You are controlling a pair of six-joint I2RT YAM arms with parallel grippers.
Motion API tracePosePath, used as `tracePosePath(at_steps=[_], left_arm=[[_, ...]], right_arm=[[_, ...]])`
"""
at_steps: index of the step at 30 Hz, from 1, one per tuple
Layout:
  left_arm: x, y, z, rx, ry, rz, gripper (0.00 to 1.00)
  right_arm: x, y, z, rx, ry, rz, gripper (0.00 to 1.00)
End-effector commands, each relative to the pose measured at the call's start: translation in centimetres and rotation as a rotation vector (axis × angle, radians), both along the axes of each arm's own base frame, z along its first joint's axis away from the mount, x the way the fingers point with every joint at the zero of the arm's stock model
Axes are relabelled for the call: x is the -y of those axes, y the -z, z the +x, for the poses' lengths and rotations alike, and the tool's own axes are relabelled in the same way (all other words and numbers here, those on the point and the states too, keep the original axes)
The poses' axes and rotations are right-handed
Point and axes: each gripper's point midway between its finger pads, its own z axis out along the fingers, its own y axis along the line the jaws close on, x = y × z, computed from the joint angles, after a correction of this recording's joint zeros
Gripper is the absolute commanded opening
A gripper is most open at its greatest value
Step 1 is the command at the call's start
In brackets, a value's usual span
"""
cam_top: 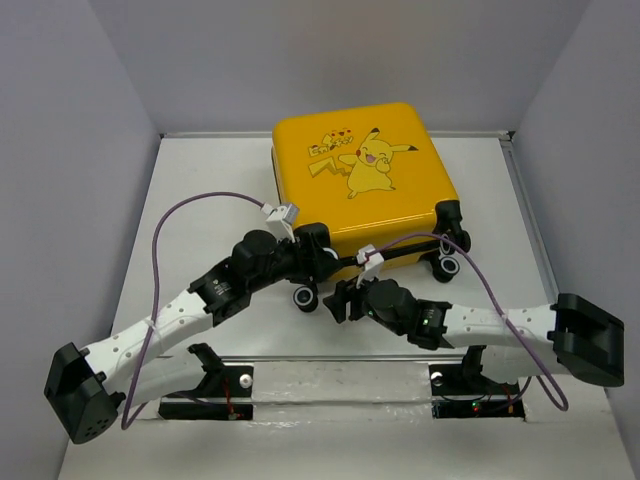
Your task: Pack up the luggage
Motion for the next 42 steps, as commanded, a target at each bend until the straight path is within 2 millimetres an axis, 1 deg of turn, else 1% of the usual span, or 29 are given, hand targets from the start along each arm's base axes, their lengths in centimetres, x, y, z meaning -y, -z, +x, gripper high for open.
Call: tracePosePath(at_steps=[1,2,3,4,5,6,7,8,9,10,11,13,14,17,19,22,24,28,31,32,33,34,35,36,37,38,39,40,42], left_arm=[[2.1,-10.7,0.6,0.279,0.055,-0.263,0.51],[2.1,-10.6,0.7,0.279,0.054,-0.262,0.42],[2.0,-10.8,0.7,0.281,0.052,-0.264,0.38],[2.1,-10.7,0.7,0.281,0.052,-0.265,0.34],[2.1,-10.8,0.7,0.282,0.053,-0.268,0.3],[2.2,-10.9,0.7,0.283,0.055,-0.269,0.22],[2.2,-10.8,0.7,0.279,0.057,-0.27,0.18],[2.3,-11.1,0.7,0.283,0.062,-0.277,0.15],[2.5,-11.2,0.6,0.275,0.074,-0.283,0.08],[2.6,-11.2,0.5,0.273,0.08,-0.288,0.06],[2.7,-11.5,0.4,0.276,0.084,-0.301,0.06],[3.1,-11.5,0.1,0.263,0.104,-0.316,0.06],[3.5,-11.4,-0.1,0.258,0.118,-0.318,0.06],[4.2,-11.7,-0.5,0.254,0.14,-0.332,0.06],[4.9,-11.6,-0.9,0.248,0.158,-0.331,0.06],[5.3,-11.4,-1.3,0.244,0.168,-0.33,0.06],[5.4,-11.4,-1.3,0.242,0.168,-0.335,0.06],[5.6,-11.6,-1.7,0.233,0.17,-0.353,0.06],[5.6,-12.2,-2.0,0.234,0.165,-0.385,0.06],[5.6,-12.5,-2.2,0.237,0.166,-0.399,0.06],[5.6,-12.7,-2.3,0.231,0.162,-0.414,0.06],[5.6,-12.6,-2.4,0.228,0.16,-0.42,0.06],[5.6,-12.9,-2.5,0.231,0.157,-0.434,0.06],[5.8,-12.9,-2.7,0.224,0.16,-0.442,0.06],[5.8,-13.0,-2.7,0.225,0.16,-0.449,0.06],[5.8,-13.1,-2.8,0.226,0.159,-0.452,0.06],[6.0,-13.1,-3.0,0.221,0.16,-0.455,0.06],[6.1,-13.3,-3.1,0.222,0.161,-0.46,0.06],[6.4,-13.3,-3.3,0.22,0.168,-0.463,0.06]], right_arm=[[-1.5,-2.1,1.8,0.061,0.033,0.165,0.62],[-1.5,-2.4,2.4,0.074,0.048,0.176,0.58],[-1.9,-2.9,2.7,0.09,0.052,0.206,0.58],[-1.8,-3.1,3.4,0.101,0.081,0.223,0.57],[-1.8,-3.4,3.6,0.109,0.096,0.244,0.58],[-2.1,-4.1,3.9,0.12,0.106,0.281,0.59],[-2.0,-4.2,4.3,0.124,0.122,0.295,0.6],[-2.2,-3.8,4.5,0.123,0.129,0.298,0.63],[-2.5,-4.6,4.7,0.137,0.132,0.337,0.64],[-2.6,-4.7,4.8,0.141,0.135,0.346,0.65],[-2.8,-4.1,5.2,0.139,0.135,0.339,0.65],[-3.0,-4.4,5.4,0.145,0.145,0.365,0.65],[-3.0,-3.9,5.6,0.142,0.157,0.365,0.65],[-2.7,-3.8,6.3,0.145,0.193,0.392,0.63],[-2.5,-3.8,6.3,0.156,0.196,0.406,0.63],[-2.4,-4.1,6.4,0.174,0.199,0.424,0.62],[-2.1,-4.3,6.5,0.19,0.21,0.441,0.59],[-1.3,-4.6,6.9,0.211,0.255,0.467,0.46],[-0.5,-5.0,7.4,0.225,0.303,0.493,0.36],[-0.2,-5.0,7.5,0.228,0.32,0.499,0.31],[0.1,-5.3,7.6,0.233,0.336,0.519,0.29],[0.5,-5.2,7.7,0.232,0.356,0.524,0.27],[1.0,-5.1,8.0,0.23,0.391,0.536,0.25],[1.3,-5.5,8.1,0.236,0.404,0.563,0.24],[1.6,-5.3,8.2,0.237,0.424,0.564,0.25],[1.7,-5.2,8.3,0.236,0.431,0.563,0.35],[1.8,-5.0,8.3,0.23,0.439,0.556,0.42],[2.0,-5.0,8.4,0.224,0.448,0.561,0.47],[2.5,-4.8,8.4,0.216,0.469,0.572,0.48]])
